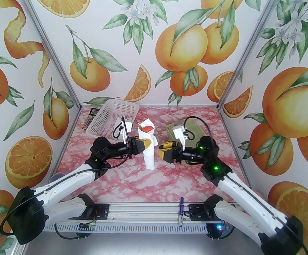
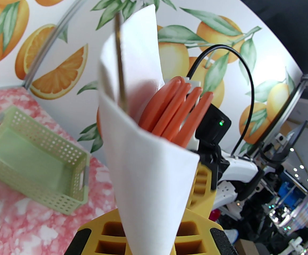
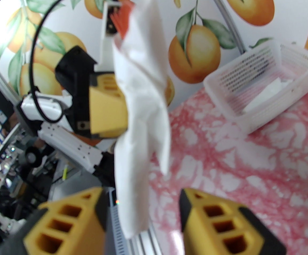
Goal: Place the utensils on the paper napkin and roll it up
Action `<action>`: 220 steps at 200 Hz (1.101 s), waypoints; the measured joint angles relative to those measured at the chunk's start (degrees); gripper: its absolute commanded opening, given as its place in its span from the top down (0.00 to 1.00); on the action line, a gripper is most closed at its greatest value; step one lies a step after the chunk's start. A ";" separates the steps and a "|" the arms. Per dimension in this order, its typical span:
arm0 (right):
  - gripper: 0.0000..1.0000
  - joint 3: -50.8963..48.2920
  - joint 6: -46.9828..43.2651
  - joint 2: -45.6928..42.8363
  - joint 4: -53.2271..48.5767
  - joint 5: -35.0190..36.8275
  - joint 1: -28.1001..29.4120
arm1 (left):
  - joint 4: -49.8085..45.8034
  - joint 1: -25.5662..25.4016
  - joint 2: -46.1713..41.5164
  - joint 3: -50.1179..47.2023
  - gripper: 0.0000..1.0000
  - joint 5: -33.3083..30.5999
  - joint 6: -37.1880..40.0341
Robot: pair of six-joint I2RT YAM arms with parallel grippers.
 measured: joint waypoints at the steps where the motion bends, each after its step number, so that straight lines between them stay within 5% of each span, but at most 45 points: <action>1: 0.47 0.00 -0.04 -0.26 -0.04 -0.13 -0.31 | -0.02 0.00 0.00 0.00 0.96 0.02 0.00; 89: 0.55 3.06 -0.55 6.69 0.13 -1.18 0.48 | -0.26 0.00 0.00 0.02 0.96 0.02 0.00; 164: 1.00 5.18 -1.79 9.57 1.49 -0.11 1.64 | -0.24 -0.07 0.00 0.02 0.97 0.04 -0.02; 220: 1.00 8.13 -4.07 12.85 0.02 2.21 1.66 | -0.24 -0.17 0.00 0.11 0.98 0.17 -0.04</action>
